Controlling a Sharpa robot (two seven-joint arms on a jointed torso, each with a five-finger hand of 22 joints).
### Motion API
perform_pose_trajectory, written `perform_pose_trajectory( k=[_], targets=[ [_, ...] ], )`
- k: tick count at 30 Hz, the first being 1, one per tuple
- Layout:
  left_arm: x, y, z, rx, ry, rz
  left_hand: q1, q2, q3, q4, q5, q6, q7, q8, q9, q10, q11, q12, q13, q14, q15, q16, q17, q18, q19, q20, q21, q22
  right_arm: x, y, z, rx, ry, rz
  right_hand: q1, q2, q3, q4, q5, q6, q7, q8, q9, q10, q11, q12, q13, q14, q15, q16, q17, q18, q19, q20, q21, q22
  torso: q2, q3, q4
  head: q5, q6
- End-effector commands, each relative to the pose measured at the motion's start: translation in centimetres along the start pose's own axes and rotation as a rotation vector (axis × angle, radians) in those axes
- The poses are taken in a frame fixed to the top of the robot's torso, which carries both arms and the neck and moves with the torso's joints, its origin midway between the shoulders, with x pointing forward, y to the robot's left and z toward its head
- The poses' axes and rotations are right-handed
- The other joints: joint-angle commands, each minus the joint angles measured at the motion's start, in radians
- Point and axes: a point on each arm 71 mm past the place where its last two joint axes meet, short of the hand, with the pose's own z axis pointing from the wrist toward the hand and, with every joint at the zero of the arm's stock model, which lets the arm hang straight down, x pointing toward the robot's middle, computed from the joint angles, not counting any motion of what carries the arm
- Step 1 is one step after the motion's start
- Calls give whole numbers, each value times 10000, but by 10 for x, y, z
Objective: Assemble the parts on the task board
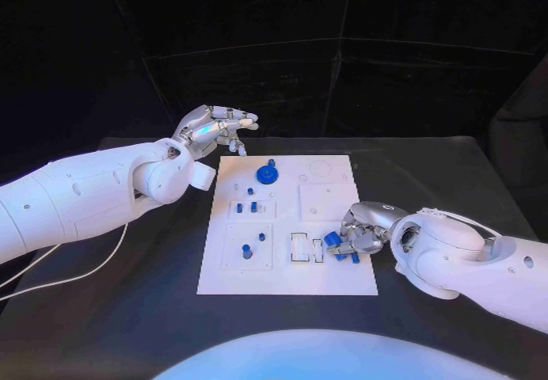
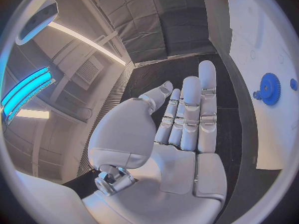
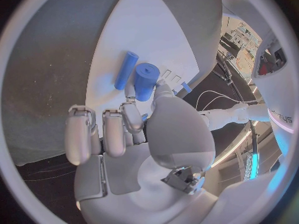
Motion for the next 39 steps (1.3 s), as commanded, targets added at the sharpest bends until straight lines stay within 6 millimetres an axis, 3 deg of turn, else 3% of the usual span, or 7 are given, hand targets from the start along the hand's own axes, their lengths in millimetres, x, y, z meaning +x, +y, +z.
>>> perform_pose_trajectory(
  k=[1,6,10,13,18,27,39],
  targets=[
    [1,-1,0,73,176,-128,-17,10,-51,-6,22,-68,1,70,10,-89,6,44,9,-95,6,-7,-15,198,-26,25,-68,-15,9,-2,1,275,505,-320,56,80,-54,18,29,-45,-23,-57,-52,60,-3,23,-5,586,-41,24,-9,-73,324,-21,56,898,-6,3,-4,12,-22],
    [1,-2,0,82,182,-132,-17,10,-51,-6,22,-68,1,70,10,-89,6,44,9,-95,6,-7,-15,198,-26,25,-68,-15,9,0,1,298,283,-191,110,191,-68,23,180,-39,-29,-14,-3,54,-4,17,23,583,-38,28,0,-73,323,-16,59,905,-9,4,-12,14,-11],
    [0,-2,-1,83,174,-129,-17,10,-51,-6,22,-68,1,70,10,-89,6,44,9,-95,6,-7,-15,198,-26,25,-68,-15,5,2,-2,201,-252,112,258,462,-79,15,873,60,-80,122,135,115,-48,76,163,586,-70,52,46,-79,335,-37,81,943,-9,13,-14,41,1],
    [0,-2,-1,83,160,-122,-17,10,-51,-6,22,-68,1,70,10,-89,6,44,9,-95,6,-7,-15,198,-26,25,-68,-15,2,6,-6,27,-692,342,310,559,-67,11,1014,72,-91,146,169,129,-59,81,190,585,-79,53,49,-80,337,-44,84,947,-21,28,-31,94,6],
    [1,-2,0,90,189,-134,-17,10,-51,-6,22,-68,1,70,10,-89,6,44,9,-95,6,-7,-15,198,-26,25,-68,-15,-3,12,-14,-239,-1275,807,459,671,-105,2,1392,119,-122,202,273,184,-89,106,279,586,-103,64,76,-83,345,-67,95,968,-14,-10,34,59,26],
    [2,-1,1,97,222,-147,-12,45,-56,3,23,-60,-7,90,14,-96,2,59,9,-100,7,-2,-25,198,-25,27,-78,-24,-6,25,-20,-373,-1570,1724,527,717,-164,10,1602,117,-127,186,330,155,-96,3,215,569,-112,26,8,-72,321,-77,66,918,-7,-18,17,71,130],
    [5,-1,2,104,289,-175,-8,51,-59,2,22,-56,-11,98,16,-97,0,66,9,-102,6,0,-29,199,-24,27,-82,-28,8,50,-4,-377,-79,2182,307,911,-313,54,1450,196,-151,181,417,128,-109,-131,143,556,-118,-11,-47,-66,308,-80,48,894,-1,-15,15,147,69]
  ],
)
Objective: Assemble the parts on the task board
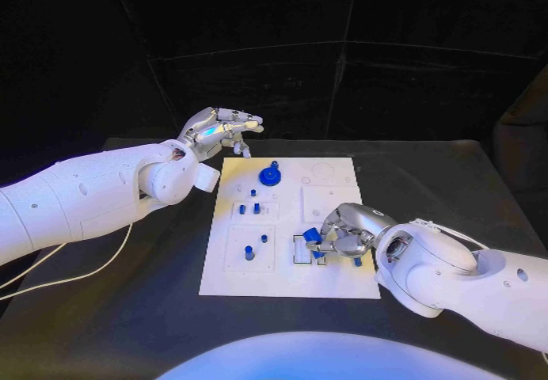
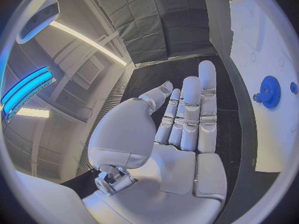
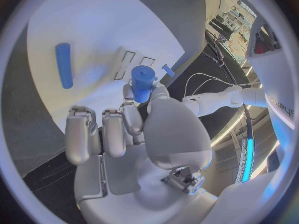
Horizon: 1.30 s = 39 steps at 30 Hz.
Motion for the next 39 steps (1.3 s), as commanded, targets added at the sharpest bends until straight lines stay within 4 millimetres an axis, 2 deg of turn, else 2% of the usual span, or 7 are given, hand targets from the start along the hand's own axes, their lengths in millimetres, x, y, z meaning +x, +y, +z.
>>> perform_pose_trajectory(
  k=[1,10,22,25,31,34,39],
  targets=[
    [2,-2,1,104,136,-103,-8,51,-60,2,22,-56,-11,59,17,-97,0,67,13,-65,-30,0,-14,199,-24,27,-44,-14,7,3,4,412,743,363,-113,147,-100,-13,-46,168,-31,27,60,32,-15,-49,1,525,-87,-11,-8,-67,271,-46,12,897,1,-1,12,8,-7],
    [3,-2,2,106,151,-108,-8,51,-60,2,22,-56,-11,59,17,-97,0,67,13,-65,-30,0,-14,199,-24,27,-44,-14,10,6,11,716,764,518,-442,413,-292,-9,-132,451,-148,122,212,102,-111,-106,29,525,-160,-27,-16,-66,276,-105,9,899,1,11,-14,65,-13],
    [4,-2,3,119,167,-112,-8,51,-60,2,22,-56,-11,59,17,-97,0,67,13,-65,-30,0,-14,199,-24,27,-44,-14,13,10,16,596,877,460,-715,497,-640,-18,-792,651,-248,193,401,168,-196,-210,45,531,-235,-30,12,-67,278,-181,0,902,-2,19,-7,74,-32],
    [4,-1,3,119,170,-113,-8,51,-60,2,22,-56,-11,59,17,-97,0,67,13,-65,-30,0,-14,199,-24,27,-44,-14,13,10,17,585,821,439,-879,483,-843,-22,-1394,667,-258,197,471,169,-207,-278,32,525,-247,-51,-11,-63,267,-198,-18,879,-5,16,-2,66,-22],
    [4,-1,3,117,172,-113,-8,51,-60,2,22,-56,-11,59,17,-97,0,67,13,-65,-30,0,-14,199,-24,27,-44,-14,11,10,20,578,600,265,-1753,96,-1299,3,-3115,528,-205,119,584,40,-163,-601,-162,491,-215,-157,-163,-28,189,-181,-125,720,-3,15,-4,75,-8],
    [4,-1,3,115,168,-111,-8,51,-60,2,22,-56,-11,59,17,-97,0,67,13,-65,-30,0,-14,199,-24,27,-44,-14,10,8,20,619,430,123,-2037,-88,-1182,13,-3368,492,-194,101,631,-20,-141,-752,-263,480,-206,-200,-220,-17,165,-164,-161,670,-2,16,-17,75,-8],
    [4,-1,3,108,158,-106,-8,51,-60,2,22,-56,-11,59,17,-97,0,67,13,-65,-30,0,-14,199,-24,27,-44,-14,8,6,20,650,272,-86,-2145,-224,-1027,13,-3372,470,-182,91,666,-67,-139,-873,-347,470,-195,-236,-267,-9,148,-157,-187,636,-4,20,-22,77,-10]
  ],
)
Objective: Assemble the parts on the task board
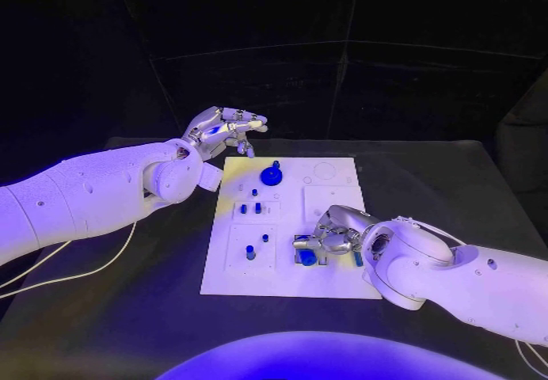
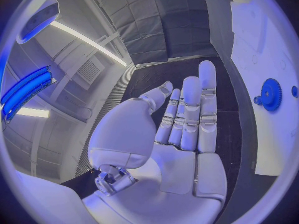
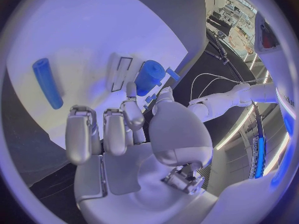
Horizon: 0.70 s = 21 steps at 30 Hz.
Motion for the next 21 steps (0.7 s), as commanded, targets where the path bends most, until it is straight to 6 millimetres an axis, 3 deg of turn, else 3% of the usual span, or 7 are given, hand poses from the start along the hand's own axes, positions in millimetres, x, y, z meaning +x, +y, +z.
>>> perform_pose_trajectory(
  k=[1,10,16,21],
  targets=[
    [1,-2,1,98,83,-79,-8,51,-60,2,22,-56,-11,60,11,-97,0,67,16,-66,-30,0,-16,199,-24,27,-44,-16,-3,0,-1,-29,-324,-309,-62,-2,107,-2,-11,-70,35,-32,28,-81,23,-57,-17,504,-13,-48,-13,-10,149,-14,-52,637,-5,8,-13,-1,-5],
    [0,-2,0,87,72,-74,-8,51,-60,2,22,-56,-11,60,11,-97,0,67,16,-66,-30,0,-16,199,-24,27,-44,-16,-4,1,-4,-240,-345,-551,394,32,448,-62,636,-18,7,5,156,-20,0,-61,67,521,-28,-50,27,-20,176,-21,-34,688,-7,15,-11,-12,-22],
    [0,-1,0,78,61,-68,-8,51,-60,2,22,-56,-11,60,11,-97,0,67,16,-66,-30,0,-16,199,-24,27,-44,-16,-2,3,-6,-530,-118,-705,1280,34,560,-313,892,-8,-12,31,259,33,-19,-36,164,540,-45,-22,104,-29,197,-39,-18,729,2,15,-14,-13,-15],
    [-1,-1,0,66,37,-56,-8,51,-60,2,22,-56,-11,60,11,-97,0,67,16,-66,-30,0,-16,199,-24,27,-44,-16,-2,6,-9,-743,-27,-743,1479,53,567,-375,929,-9,-15,37,286,58,-22,3,219,556,-47,18,181,-39,218,-42,9,778,3,11,-12,3,-16]
  ],
)
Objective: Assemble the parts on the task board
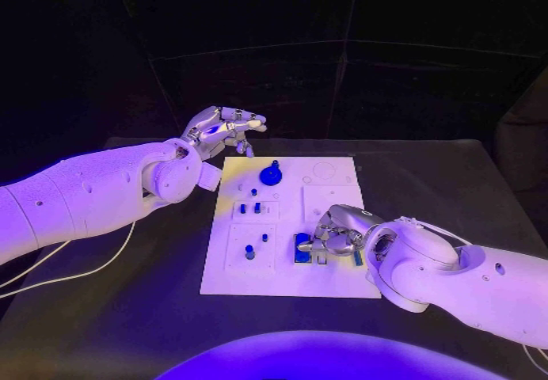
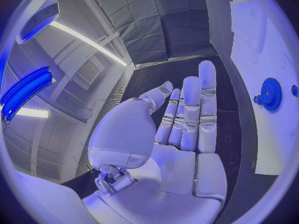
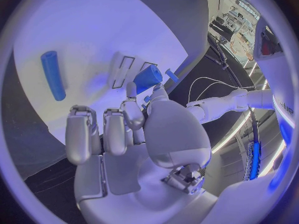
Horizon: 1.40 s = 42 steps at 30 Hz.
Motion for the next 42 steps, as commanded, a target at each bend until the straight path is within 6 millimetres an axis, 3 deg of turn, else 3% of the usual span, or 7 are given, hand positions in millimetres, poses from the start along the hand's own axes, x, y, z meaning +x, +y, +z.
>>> perform_pose_trajectory(
  k=[1,13,17,24,29,35,42],
  targets=[
    [0,-1,0,74,58,-67,-8,51,-60,2,22,-56,-11,60,12,-97,0,67,16,-66,-30,0,-16,199,-24,27,-44,-17,0,4,-1,-405,97,-215,93,-1,5,-57,52,28,-51,38,19,57,-19,26,14,559,-49,26,28,-43,224,-43,17,790,0,-6,-4,17,0],
    [0,-1,0,37,25,-48,5,43,-89,-14,22,-59,-16,85,14,-105,-5,95,17,-71,-34,11,-33,202,-18,25,-58,-30,0,1,1,-209,151,-119,55,114,-22,46,21,39,-54,51,45,67,-21,31,34,561,-51,32,41,-48,234,-44,30,815,3,-23,6,-3,24],
    [0,-1,0,32,20,-45,5,43,-89,-14,22,-59,-16,85,14,-105,-5,95,17,-71,-34,11,-33,202,-18,25,-58,-30,1,0,3,-143,258,-193,127,170,-9,38,30,43,-59,57,59,73,-25,35,47,563,-52,37,51,-50,238,-46,35,825,9,-11,4,5,17],
    [0,-1,0,24,13,-41,5,43,-89,-14,22,-59,-16,85,14,-105,-5,95,17,-71,-34,11,-33,202,-18,25,-58,-30,3,-1,6,-86,385,-386,1005,452,208,-404,209,85,-89,103,142,107,-56,52,115,574,-75,73,133,-67,271,-63,81,909,6,-8,8,16,-15],
    [0,-1,0,17,8,-38,14,58,-90,-16,22,-63,-17,91,14,-110,-6,102,16,-73,-36,15,-38,202,-16,25,-62,-34,3,2,9,-183,237,-411,1188,578,260,-499,210,105,-102,113,164,129,-67,80,159,586,-83,110,205,-75,287,-71,103,948,21,6,-22,25,-20],
    [-1,-1,0,16,6,-37,14,58,-90,-16,22,-63,-17,91,14,-110,-6,102,16,-73,-36,15,-38,202,-16,25,-62,-34,1,3,9,-339,9,-305,1101,522,144,-460,213,110,-88,116,180,134,-58,66,160,586,-79,110,209,-75,284,-71,100,945,-13,-5,-34,10,-57],
    [-1,-1,-1,15,-12,-29,14,58,-90,-16,22,-63,-17,91,14,-110,-6,102,16,-73,-36,15,-38,202,-16,25,-62,-34,-7,-1,2,-652,-677,168,933,429,-52,-364,208,18,-47,54,177,115,-26,11,136,573,-59,80,163,-65,260,-59,72,902,-10,-8,1,-31,-26]
  ],
)
